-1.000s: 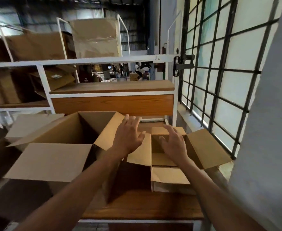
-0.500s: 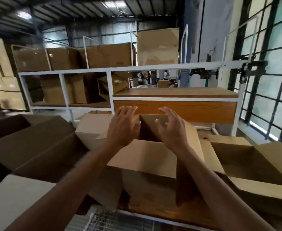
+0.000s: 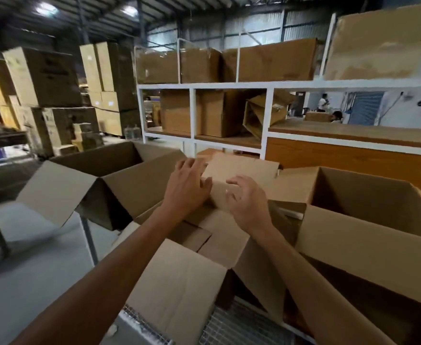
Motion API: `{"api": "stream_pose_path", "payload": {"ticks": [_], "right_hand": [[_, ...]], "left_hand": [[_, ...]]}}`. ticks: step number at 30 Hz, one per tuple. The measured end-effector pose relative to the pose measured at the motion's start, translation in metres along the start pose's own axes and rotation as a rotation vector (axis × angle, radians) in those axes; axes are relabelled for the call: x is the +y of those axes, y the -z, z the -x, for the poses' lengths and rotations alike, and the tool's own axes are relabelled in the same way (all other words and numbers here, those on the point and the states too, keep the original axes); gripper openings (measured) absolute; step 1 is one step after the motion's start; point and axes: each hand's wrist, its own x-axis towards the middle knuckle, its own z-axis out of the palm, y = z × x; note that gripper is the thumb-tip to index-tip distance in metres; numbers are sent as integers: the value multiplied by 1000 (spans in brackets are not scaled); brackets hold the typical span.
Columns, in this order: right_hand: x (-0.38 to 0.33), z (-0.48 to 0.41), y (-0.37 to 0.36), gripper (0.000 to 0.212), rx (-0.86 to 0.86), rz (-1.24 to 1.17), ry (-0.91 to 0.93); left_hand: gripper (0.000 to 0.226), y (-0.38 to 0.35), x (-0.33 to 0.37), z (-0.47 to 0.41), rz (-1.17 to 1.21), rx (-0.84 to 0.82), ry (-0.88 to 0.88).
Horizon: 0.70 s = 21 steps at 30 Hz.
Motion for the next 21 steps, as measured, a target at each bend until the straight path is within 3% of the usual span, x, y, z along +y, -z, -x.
{"api": "stream_pose_path", "payload": {"ticks": [11, 16, 21], "right_hand": [[36, -58, -134, 25, -129, 31, -75], [62, -86, -191, 23, -137, -1, -157], [88, -95, -227, 23, -187, 162, -191]], "left_hand": [[44, -58, -130, -22, -53, -131, 128], [43, -102, -192, -59, -56, -327, 174], [47, -149, -249, -75, -34, -510, 314]]}}
